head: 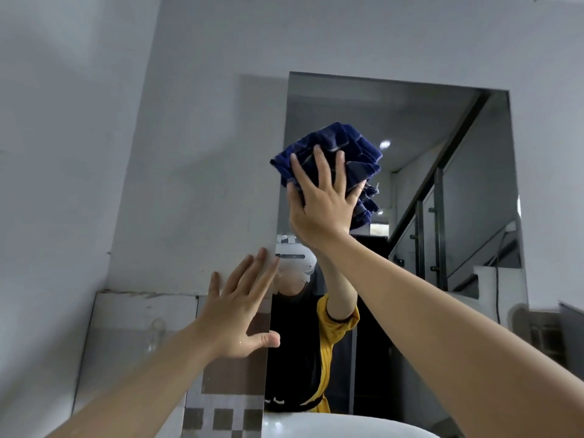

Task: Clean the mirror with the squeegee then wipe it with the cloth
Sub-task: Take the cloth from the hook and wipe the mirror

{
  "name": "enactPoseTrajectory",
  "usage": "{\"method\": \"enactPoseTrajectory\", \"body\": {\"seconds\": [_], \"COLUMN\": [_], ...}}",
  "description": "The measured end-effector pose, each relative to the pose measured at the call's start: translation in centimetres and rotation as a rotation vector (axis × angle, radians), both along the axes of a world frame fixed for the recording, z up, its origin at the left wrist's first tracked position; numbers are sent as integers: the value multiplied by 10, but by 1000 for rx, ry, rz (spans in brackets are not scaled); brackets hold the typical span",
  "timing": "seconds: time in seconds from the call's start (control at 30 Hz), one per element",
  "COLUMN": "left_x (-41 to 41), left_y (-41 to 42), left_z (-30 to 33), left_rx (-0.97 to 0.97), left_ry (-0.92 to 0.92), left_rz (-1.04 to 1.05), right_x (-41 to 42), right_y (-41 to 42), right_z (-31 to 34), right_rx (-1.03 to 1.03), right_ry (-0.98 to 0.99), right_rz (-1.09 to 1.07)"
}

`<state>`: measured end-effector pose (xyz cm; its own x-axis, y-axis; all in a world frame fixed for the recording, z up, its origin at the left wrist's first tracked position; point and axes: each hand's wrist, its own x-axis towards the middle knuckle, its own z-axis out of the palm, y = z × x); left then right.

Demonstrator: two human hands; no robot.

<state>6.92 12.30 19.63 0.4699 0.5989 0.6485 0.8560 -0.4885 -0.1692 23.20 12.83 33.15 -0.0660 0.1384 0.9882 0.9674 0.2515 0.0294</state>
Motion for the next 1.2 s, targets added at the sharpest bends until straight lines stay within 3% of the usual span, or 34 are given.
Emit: {"method": "enactPoseTrajectory", "body": {"seconds": [0.23,0.53,0.8,1.0,1.2], "left_x": [0,0,2,4,15], "left_y": [4,3,-3,-6,-13], "left_z": [-1,-1,0,2,1], "left_rx": [15,-8,-18,-40,-55], "left_ry": [-11,-52,-83,-96,-94], "left_rz": [6,-17,-9,28,125], "right_x": [38,109,185,243,247], "right_y": [4,-5,-17,-26,-16], "right_z": [-24,-39,-48,-45,-49], "right_rx": [113,117,84,42,68], "right_ry": [-490,-529,-338,-88,466], "right_rz": [-52,-119,-166,-229,-213]}}
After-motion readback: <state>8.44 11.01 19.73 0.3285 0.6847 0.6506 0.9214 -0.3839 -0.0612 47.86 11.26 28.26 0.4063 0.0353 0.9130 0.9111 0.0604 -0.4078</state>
